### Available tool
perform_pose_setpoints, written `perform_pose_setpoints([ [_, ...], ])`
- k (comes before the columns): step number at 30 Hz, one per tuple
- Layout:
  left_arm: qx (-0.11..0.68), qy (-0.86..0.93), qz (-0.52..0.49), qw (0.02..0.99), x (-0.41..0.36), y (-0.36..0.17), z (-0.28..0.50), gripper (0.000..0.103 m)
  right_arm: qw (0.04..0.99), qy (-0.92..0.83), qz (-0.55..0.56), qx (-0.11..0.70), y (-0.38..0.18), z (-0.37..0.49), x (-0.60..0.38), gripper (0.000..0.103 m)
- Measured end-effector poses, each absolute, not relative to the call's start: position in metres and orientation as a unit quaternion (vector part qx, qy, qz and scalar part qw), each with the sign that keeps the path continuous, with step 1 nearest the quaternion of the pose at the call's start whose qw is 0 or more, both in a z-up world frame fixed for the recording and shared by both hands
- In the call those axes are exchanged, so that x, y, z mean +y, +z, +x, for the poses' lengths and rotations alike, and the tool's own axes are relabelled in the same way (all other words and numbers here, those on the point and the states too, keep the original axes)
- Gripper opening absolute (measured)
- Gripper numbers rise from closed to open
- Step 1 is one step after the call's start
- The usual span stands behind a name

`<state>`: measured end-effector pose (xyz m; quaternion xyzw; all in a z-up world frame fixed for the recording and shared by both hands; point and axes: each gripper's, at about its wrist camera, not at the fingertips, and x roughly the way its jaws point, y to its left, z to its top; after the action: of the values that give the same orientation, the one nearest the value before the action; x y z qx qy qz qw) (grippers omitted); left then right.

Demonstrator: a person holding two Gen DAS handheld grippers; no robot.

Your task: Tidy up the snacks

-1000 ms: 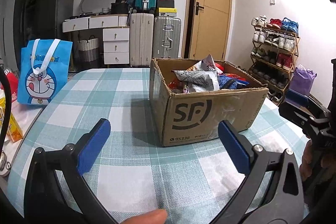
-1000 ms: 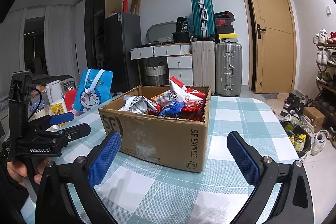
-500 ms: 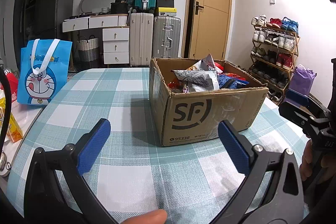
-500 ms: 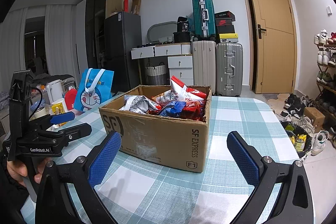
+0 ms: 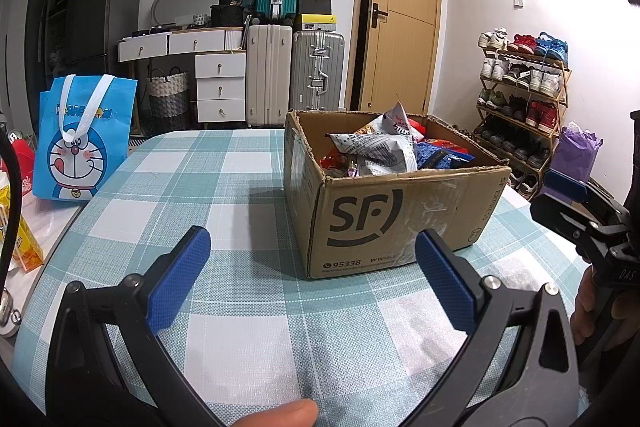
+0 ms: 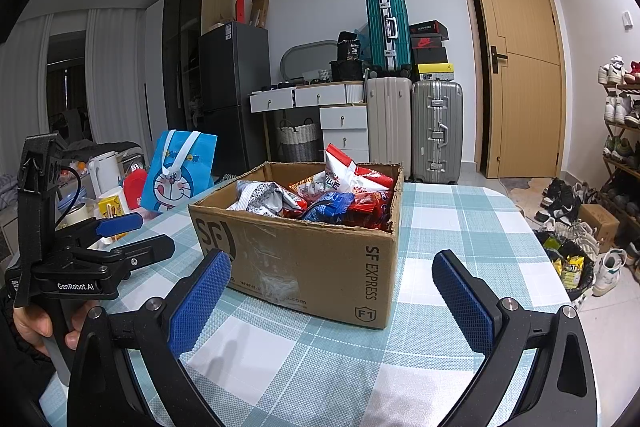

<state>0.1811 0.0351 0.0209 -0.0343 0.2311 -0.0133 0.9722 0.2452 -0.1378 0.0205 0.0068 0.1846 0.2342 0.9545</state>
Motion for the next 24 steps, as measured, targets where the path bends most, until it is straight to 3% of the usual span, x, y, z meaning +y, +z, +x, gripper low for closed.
perform_pose_setpoints([
  [24,0.231,-0.013,-0.034,0.972,0.0351,0.0209,0.1813,0.102,0.954,0.235,0.007,0.186,0.0196,0.2468,-0.1366,0.103],
])
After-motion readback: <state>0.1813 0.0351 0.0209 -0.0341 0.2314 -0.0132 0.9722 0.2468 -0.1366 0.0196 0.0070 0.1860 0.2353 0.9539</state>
